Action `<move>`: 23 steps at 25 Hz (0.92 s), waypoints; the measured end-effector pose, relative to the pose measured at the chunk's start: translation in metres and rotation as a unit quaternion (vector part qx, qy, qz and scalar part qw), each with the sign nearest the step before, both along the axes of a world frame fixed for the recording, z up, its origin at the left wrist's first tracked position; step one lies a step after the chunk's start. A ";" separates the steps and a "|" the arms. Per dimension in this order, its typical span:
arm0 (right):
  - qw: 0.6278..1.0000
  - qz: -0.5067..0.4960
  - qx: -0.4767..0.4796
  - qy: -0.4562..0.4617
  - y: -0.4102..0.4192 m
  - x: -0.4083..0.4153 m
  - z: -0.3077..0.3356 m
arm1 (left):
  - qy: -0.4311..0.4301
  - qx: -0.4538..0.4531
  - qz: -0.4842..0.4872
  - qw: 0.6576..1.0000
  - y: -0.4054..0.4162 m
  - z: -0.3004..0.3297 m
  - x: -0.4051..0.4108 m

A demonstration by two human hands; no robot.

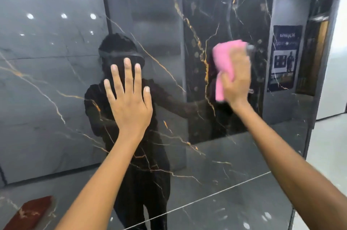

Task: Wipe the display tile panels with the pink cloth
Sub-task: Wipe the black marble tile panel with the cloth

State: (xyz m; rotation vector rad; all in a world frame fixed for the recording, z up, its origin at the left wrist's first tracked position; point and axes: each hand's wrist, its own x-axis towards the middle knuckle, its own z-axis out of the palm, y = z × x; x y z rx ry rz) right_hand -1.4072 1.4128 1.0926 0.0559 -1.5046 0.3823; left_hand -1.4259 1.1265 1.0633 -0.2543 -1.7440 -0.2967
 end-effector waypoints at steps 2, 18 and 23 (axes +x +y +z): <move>0.984 0.032 -0.176 0.011 -0.002 0.001 0.033 | 0.008 0.006 0.005 1.000 0.000 0.002 -0.002; 0.955 0.029 0.296 -0.006 -0.093 0.005 0.025 | 0.112 0.041 -0.075 0.990 0.005 0.144 0.015; 0.958 -0.049 0.283 -0.021 -0.009 -0.004 0.107 | 0.087 -0.007 0.002 0.996 0.002 0.199 -0.013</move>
